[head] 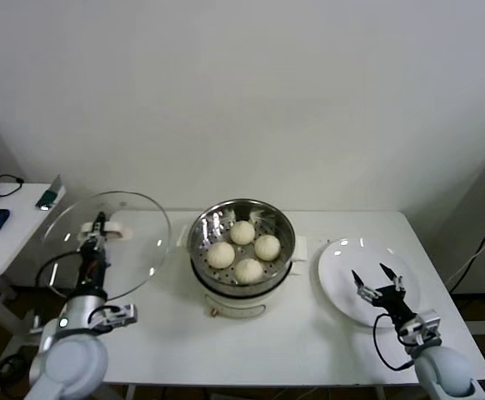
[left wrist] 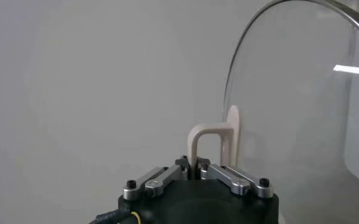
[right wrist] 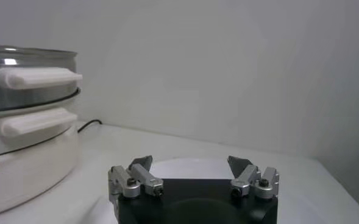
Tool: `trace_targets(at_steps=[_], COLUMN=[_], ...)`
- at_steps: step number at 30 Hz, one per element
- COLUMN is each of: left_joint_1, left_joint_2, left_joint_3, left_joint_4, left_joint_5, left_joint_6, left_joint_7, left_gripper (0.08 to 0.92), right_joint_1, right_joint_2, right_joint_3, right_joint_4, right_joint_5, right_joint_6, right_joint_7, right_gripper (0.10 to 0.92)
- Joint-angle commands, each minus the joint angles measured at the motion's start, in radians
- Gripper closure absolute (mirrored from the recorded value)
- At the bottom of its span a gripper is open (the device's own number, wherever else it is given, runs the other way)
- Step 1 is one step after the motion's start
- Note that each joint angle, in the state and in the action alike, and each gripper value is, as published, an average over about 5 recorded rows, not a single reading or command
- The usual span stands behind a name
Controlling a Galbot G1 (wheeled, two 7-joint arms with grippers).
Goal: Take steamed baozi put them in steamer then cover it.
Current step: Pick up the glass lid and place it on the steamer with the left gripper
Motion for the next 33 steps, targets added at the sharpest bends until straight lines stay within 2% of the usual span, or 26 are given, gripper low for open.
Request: trace_targets(at_steps=[1, 4, 14, 26, 33], left_joint_1=[-0.202, -0.268, -0.451, -0.508, -0.507], left_joint_2=[-0.062, -0.118, -0.225, -0.390, -0.408], left_joint_3=[0.325, 0.396, 0.538, 0.637, 0.640], left_joint_4=[-0.076, -0.040, 0.076, 0.208, 0.270], left_joint_5=[0.146, 0.181, 0.218, 0.276, 0.267], left_joint_6=[0.138, 0.156, 0.192, 0.192, 0.192], left_joint_7=[0.202, 0.244, 0.325, 0.345, 0.339], left_gripper=[0.853, 0.853, 0.853, 0.853, 0.853], right_joint_1=[0.035, 0.036, 0.021, -0.003, -0.009], right_joint_2=[0.006, 0.009, 0.013, 0.010, 0.008], right_joint_3=[-0.035, -0.033, 0.011, 0.075, 0.088], right_joint_4=[-0.036, -0.043, -0.069, -0.077, -0.076], right_joint_5=[-0.024, -0.028, -0.043, -0.046, -0.045], right_joint_6=[0.002, 0.005, 0.017, 0.025, 0.033], right_joint_7=[0.002, 0.001, -0.004, -0.014, -0.019], right_gripper=[0.203, 0.203, 0.203, 0.203, 0.203])
